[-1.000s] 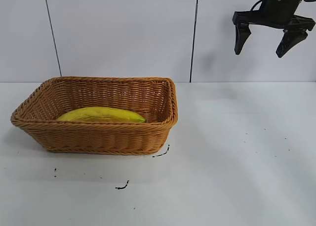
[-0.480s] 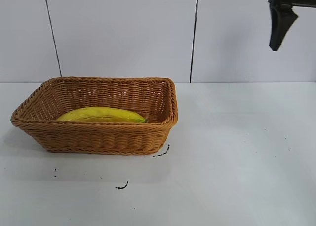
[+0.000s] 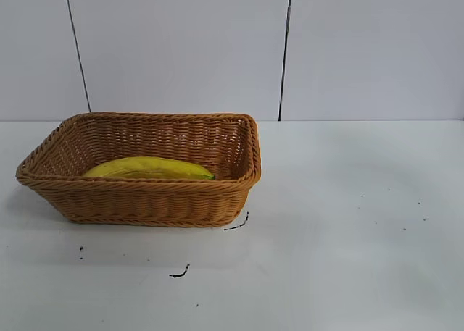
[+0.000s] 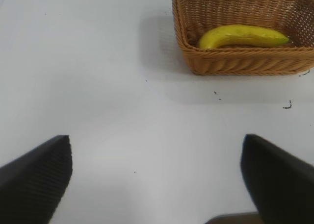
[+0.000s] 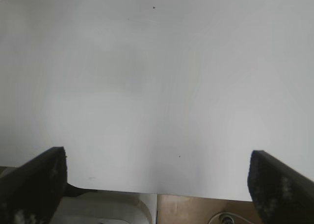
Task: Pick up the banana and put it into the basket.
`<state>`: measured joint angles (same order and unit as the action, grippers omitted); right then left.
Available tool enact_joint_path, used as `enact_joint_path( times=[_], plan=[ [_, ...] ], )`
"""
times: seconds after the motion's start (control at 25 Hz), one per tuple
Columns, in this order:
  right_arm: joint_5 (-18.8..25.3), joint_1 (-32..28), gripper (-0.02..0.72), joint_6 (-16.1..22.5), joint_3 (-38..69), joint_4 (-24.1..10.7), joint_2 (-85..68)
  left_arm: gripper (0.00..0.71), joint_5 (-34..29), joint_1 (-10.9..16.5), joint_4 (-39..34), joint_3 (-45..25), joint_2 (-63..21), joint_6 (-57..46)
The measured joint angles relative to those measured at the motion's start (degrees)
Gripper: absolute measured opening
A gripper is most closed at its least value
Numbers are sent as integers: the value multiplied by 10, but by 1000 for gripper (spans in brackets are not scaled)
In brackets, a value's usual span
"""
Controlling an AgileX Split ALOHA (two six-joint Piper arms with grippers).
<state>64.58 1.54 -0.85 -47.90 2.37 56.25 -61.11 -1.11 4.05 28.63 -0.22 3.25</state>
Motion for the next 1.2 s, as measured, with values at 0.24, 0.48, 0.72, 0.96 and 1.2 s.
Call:
enact_joint_path(
  times=[0.24,0.48,0.72,0.96,1.2],
  plan=[
    [-43,0,690,0,154,0,-180,693,0,0,0,0,0,0],
    [-57,0,690,0,190,0,-341,693,0,0,0,0,0,0],
    [-58,0,690,0,191,0,-457,693,0,0,0,0,0,0],
    [-58,0,690,0,191,1,-561,693,0,0,0,0,0,0],
    [-57,2,690,0,191,6,-565,693,0,0,0,0,0,0]
  ],
)
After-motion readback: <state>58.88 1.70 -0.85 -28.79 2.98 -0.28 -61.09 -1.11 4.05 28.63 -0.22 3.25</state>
